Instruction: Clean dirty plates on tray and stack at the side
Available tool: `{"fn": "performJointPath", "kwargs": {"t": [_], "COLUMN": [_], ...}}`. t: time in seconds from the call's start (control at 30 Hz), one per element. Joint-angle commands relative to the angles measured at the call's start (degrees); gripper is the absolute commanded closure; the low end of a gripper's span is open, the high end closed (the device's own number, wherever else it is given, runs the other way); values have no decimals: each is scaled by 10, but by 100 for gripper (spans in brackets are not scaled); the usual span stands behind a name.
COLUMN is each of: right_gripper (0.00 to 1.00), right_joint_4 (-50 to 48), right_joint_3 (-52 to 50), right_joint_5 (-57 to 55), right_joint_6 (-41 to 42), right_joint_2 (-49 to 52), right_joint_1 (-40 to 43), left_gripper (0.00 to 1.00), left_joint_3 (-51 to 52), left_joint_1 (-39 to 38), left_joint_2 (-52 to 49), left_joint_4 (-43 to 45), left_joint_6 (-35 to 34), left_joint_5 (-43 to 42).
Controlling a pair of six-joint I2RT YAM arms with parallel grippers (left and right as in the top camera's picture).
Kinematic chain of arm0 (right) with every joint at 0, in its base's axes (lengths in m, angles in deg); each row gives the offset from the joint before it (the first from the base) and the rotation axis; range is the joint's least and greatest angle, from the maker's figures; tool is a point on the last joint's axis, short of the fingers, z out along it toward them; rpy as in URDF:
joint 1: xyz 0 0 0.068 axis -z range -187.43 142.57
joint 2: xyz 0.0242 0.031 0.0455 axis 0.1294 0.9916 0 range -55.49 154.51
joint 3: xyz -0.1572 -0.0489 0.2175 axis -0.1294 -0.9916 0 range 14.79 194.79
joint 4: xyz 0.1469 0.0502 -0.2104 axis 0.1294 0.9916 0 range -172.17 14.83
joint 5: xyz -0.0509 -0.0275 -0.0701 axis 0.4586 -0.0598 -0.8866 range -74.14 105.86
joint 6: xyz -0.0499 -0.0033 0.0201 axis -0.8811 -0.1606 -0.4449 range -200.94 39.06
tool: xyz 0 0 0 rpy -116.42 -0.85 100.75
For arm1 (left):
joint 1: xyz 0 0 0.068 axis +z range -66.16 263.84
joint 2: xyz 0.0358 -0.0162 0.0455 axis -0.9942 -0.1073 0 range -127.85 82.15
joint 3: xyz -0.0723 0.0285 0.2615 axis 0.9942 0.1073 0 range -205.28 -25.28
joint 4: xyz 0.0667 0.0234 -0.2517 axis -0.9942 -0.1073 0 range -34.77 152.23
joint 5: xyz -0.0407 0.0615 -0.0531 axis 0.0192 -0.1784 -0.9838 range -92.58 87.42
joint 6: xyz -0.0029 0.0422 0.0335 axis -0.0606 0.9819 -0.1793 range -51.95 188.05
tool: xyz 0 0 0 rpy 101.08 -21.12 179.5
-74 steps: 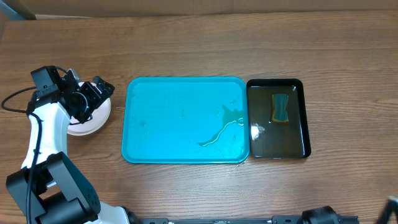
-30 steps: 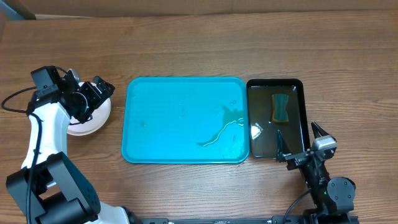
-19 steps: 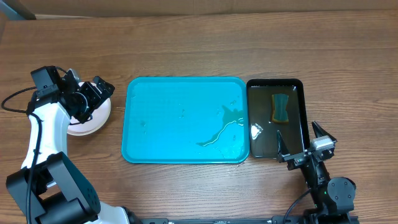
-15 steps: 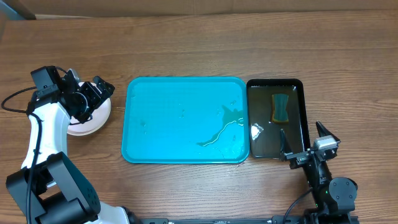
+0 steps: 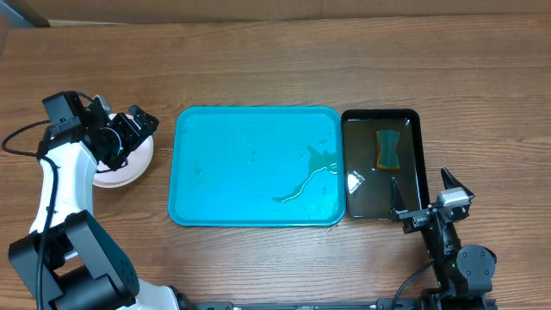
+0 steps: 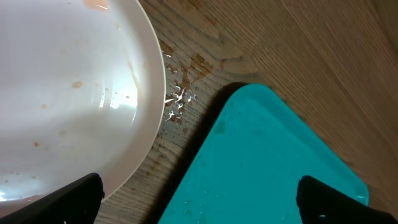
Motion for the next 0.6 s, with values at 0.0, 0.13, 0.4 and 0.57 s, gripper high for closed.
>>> {"fn": "performJointPath", "kwargs": {"t": [0.0,0.13,0.4,0.57], "right_gripper": [0,0,0,0], "right_joint_4": [-3,-3,-3,-3], "right_joint_3": [-6,-6,-6,-6], "right_joint_5": [-1,-1,-1,-1], "right_joint_6": [-2,-2,-2,-2], "right_joint_2": [-6,-6,-6,-6], "right_joint_1": [2,2,2,2], "left_gripper": [0,0,0,0], "left_joint_3": [6,6,6,6], "left_joint_1": [1,1,1,-23], "left_joint_2": [-6,-6,-6,47], "left_joint_4": [0,0,1,0], "left_joint_6": [15,15,15,15], "left_joint_5": [-5,-5,-5,44]}}
